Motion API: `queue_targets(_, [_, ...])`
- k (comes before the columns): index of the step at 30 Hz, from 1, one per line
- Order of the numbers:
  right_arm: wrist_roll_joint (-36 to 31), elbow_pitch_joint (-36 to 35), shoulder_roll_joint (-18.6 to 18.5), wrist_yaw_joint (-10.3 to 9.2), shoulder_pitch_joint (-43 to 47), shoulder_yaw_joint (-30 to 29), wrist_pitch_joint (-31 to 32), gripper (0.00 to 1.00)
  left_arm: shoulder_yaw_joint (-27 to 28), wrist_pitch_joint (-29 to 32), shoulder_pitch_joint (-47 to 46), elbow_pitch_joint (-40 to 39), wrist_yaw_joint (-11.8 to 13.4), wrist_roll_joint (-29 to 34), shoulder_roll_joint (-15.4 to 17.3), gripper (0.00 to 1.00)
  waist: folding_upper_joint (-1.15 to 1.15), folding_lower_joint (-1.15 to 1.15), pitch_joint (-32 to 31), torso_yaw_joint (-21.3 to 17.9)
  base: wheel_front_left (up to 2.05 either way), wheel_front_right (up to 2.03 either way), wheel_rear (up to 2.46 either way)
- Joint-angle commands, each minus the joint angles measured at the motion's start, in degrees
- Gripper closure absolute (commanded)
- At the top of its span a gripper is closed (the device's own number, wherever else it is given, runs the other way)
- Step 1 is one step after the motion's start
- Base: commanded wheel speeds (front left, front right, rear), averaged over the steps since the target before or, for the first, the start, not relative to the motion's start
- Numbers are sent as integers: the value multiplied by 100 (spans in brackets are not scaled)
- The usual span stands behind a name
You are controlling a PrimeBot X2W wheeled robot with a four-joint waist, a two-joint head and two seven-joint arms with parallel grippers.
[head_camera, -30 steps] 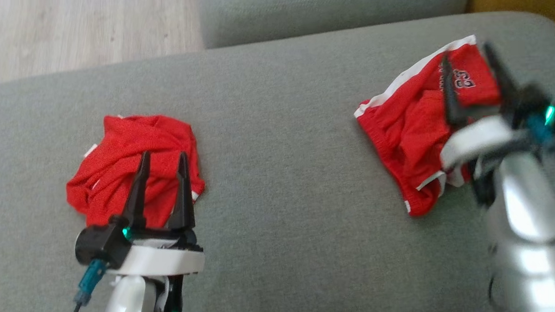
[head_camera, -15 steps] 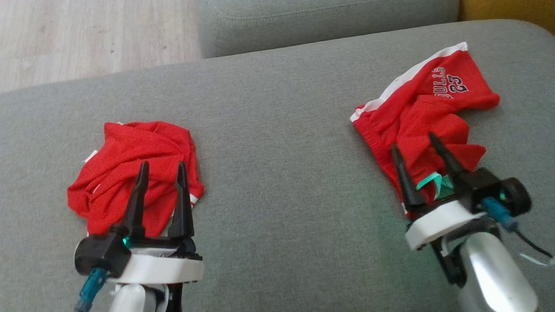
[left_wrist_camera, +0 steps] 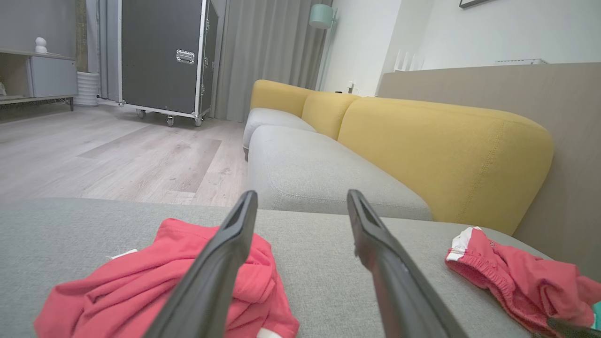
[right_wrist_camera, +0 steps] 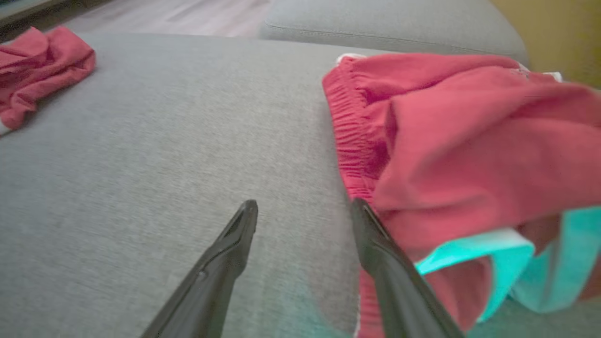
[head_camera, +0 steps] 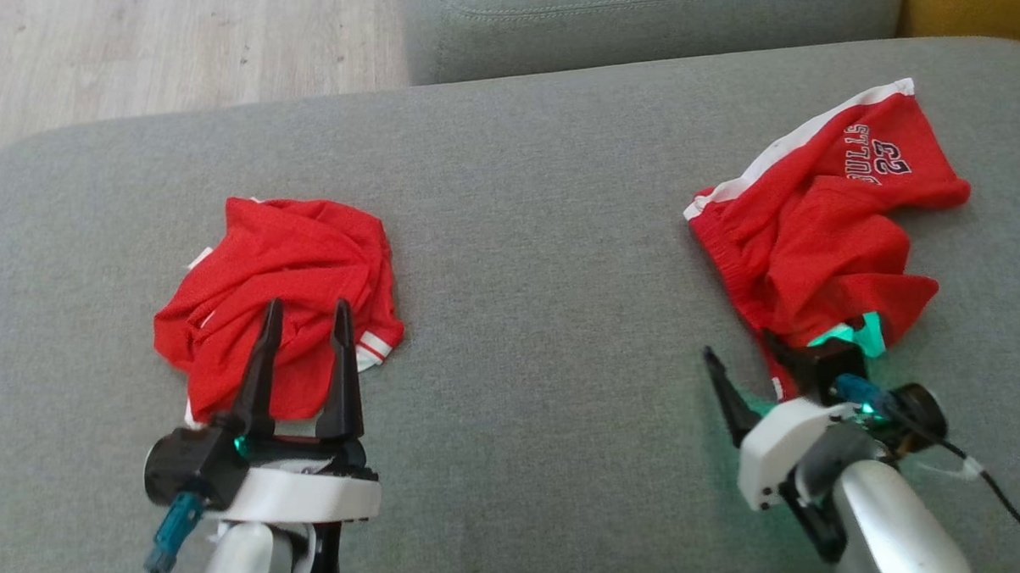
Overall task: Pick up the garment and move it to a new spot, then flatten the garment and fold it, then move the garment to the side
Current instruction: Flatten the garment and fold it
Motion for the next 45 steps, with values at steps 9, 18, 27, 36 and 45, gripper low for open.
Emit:
queue_targets(9, [-502, 168, 29, -4, -237, -679, -165, 0, 142, -55, -194, -156, -16, 39, 16, 0, 0, 0, 94, 15, 0, 0, 0])
queue_targets(18, [-421, 557, 29, -4, -429, -597, 24, 0, 130, -55, -317, -171, -19, 57, 16, 0, 0, 0, 222, -31, 0, 0, 0])
queue_targets(27, [230, 926, 29, -4, -734, -178, 30, 100, 91, -55, -398, -117, -25, 73, 16, 0, 0, 0, 216, -25, 0, 0, 0])
queue_targets(36, [1379, 797, 29, -4, -1097, 635, -298, 100, 98, -55, -360, -123, -28, 58, 16, 0, 0, 0, 108, 86, 0, 0, 0])
queue_targets(45, [2095, 762, 29, -4, -1727, 1503, -619, 100, 49, -55, -348, -125, -30, 37, 16, 0, 0, 0, 112, 350, 0, 0, 0])
